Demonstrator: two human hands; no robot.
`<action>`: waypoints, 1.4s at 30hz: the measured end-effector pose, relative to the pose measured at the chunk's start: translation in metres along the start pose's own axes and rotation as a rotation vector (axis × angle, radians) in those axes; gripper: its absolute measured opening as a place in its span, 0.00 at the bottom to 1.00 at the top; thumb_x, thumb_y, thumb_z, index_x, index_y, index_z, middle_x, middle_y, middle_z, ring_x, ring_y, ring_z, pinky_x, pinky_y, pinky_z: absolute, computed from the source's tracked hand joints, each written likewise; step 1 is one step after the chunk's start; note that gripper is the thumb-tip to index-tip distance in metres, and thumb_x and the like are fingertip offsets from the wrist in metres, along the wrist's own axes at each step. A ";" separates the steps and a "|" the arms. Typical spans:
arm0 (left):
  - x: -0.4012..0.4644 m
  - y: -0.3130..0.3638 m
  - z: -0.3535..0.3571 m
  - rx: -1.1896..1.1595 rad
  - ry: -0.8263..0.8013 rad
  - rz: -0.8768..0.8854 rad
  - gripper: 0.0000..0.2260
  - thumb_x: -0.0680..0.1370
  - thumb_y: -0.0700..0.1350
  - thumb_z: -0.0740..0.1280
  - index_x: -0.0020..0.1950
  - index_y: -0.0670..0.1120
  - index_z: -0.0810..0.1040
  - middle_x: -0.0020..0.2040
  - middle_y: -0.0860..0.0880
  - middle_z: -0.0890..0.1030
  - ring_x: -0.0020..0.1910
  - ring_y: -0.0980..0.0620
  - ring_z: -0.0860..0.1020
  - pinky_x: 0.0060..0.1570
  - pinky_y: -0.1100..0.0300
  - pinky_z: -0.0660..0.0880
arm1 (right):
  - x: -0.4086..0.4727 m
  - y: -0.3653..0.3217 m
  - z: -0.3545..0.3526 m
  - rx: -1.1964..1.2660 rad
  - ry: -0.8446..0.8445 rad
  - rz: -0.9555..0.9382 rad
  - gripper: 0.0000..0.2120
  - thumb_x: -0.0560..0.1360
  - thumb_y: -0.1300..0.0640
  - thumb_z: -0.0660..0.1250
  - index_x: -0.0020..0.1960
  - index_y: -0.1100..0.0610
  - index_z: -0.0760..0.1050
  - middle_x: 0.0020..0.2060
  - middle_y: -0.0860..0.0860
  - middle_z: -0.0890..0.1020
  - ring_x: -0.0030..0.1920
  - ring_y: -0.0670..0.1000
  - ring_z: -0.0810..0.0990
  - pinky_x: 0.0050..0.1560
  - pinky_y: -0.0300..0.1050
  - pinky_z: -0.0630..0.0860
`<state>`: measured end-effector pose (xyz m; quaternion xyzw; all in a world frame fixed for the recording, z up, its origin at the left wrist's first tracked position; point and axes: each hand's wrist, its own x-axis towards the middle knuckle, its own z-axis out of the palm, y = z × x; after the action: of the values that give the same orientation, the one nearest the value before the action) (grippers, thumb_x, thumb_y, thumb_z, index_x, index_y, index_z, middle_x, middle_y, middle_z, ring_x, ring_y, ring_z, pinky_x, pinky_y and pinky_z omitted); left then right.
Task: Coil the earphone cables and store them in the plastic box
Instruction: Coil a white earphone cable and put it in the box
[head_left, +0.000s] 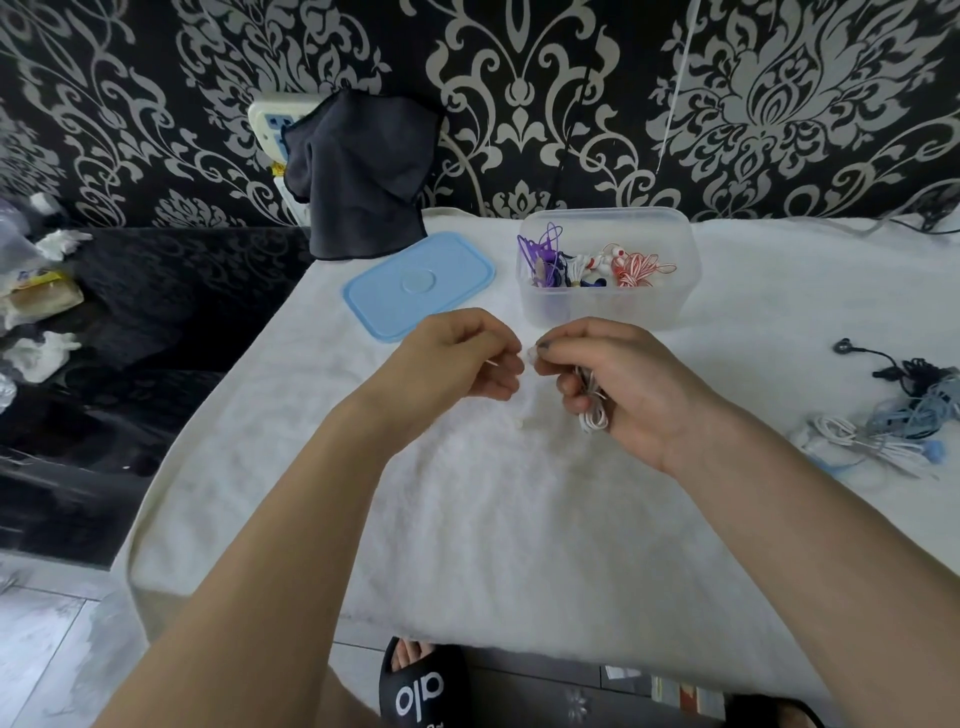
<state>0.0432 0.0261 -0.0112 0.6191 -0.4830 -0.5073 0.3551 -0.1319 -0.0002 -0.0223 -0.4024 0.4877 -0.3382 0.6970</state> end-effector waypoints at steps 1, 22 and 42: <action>-0.001 -0.003 -0.002 0.121 0.009 0.006 0.08 0.82 0.36 0.62 0.49 0.40 0.81 0.42 0.46 0.83 0.35 0.51 0.80 0.34 0.65 0.78 | 0.001 -0.001 -0.001 0.013 0.011 0.000 0.02 0.75 0.67 0.69 0.46 0.62 0.79 0.36 0.57 0.81 0.29 0.47 0.71 0.25 0.38 0.66; -0.007 -0.015 -0.001 0.562 0.092 0.321 0.05 0.75 0.39 0.74 0.45 0.47 0.81 0.42 0.54 0.83 0.40 0.57 0.82 0.40 0.66 0.76 | -0.005 -0.006 -0.001 -0.173 0.004 -0.026 0.04 0.75 0.64 0.69 0.48 0.64 0.80 0.37 0.56 0.84 0.29 0.49 0.70 0.26 0.39 0.65; -0.012 -0.006 -0.003 0.380 0.108 0.327 0.09 0.74 0.37 0.75 0.43 0.47 0.77 0.40 0.49 0.83 0.38 0.49 0.80 0.42 0.57 0.79 | -0.007 -0.005 0.003 -0.214 -0.008 -0.082 0.03 0.76 0.61 0.68 0.47 0.58 0.81 0.40 0.55 0.86 0.31 0.53 0.70 0.28 0.42 0.64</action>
<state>0.0471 0.0389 -0.0128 0.6147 -0.6437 -0.3095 0.3347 -0.1312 0.0044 -0.0140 -0.4954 0.5014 -0.3108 0.6376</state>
